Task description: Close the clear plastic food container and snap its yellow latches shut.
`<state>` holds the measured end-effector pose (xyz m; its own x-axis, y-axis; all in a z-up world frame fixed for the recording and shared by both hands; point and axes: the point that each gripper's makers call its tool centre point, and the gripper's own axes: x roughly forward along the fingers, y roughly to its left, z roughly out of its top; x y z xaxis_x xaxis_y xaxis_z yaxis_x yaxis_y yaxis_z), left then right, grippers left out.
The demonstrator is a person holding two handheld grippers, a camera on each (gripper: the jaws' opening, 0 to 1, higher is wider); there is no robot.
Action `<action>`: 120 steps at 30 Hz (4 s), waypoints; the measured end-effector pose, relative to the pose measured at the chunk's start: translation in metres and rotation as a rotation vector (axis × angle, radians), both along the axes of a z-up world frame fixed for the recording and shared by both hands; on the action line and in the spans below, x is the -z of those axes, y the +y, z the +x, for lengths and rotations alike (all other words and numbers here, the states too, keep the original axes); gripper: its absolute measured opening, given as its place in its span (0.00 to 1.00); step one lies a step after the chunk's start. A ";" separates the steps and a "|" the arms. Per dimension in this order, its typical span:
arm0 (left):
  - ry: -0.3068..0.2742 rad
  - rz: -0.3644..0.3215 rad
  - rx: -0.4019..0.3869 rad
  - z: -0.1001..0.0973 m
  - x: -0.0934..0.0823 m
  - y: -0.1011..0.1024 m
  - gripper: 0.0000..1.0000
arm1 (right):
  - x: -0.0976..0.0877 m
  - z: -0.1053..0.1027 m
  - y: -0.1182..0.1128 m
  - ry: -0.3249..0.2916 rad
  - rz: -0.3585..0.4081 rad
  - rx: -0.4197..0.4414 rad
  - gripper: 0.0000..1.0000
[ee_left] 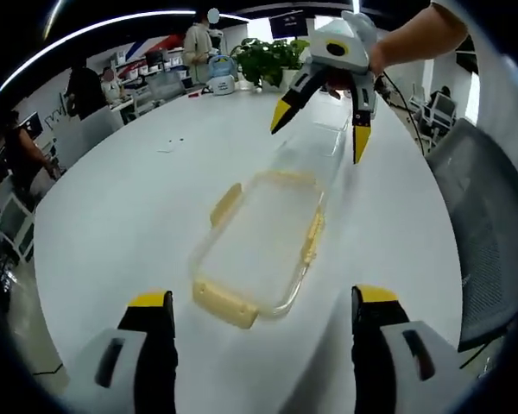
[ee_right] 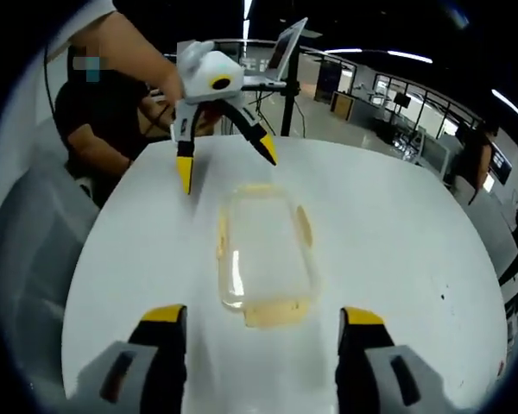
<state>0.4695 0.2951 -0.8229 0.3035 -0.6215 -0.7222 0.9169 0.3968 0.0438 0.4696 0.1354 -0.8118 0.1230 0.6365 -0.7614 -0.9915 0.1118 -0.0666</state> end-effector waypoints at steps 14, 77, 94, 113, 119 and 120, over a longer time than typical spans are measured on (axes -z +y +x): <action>0.010 0.079 0.097 0.005 0.010 0.008 0.82 | 0.018 0.000 0.008 0.026 -0.070 -0.067 0.70; 0.037 0.251 0.395 0.017 0.032 0.007 0.47 | 0.050 0.012 0.012 0.072 -0.225 -0.156 0.51; 0.047 0.248 0.385 0.018 0.033 0.009 0.38 | 0.049 0.014 0.009 0.065 -0.241 -0.168 0.37; 0.068 0.269 0.369 0.016 0.034 0.009 0.38 | 0.050 0.013 0.009 0.070 -0.264 -0.159 0.35; 0.082 0.267 0.322 0.014 0.033 0.009 0.37 | 0.050 0.013 0.009 0.069 -0.271 -0.158 0.35; 0.084 0.272 0.316 0.014 0.033 0.009 0.36 | 0.050 0.014 0.009 0.072 -0.269 -0.154 0.34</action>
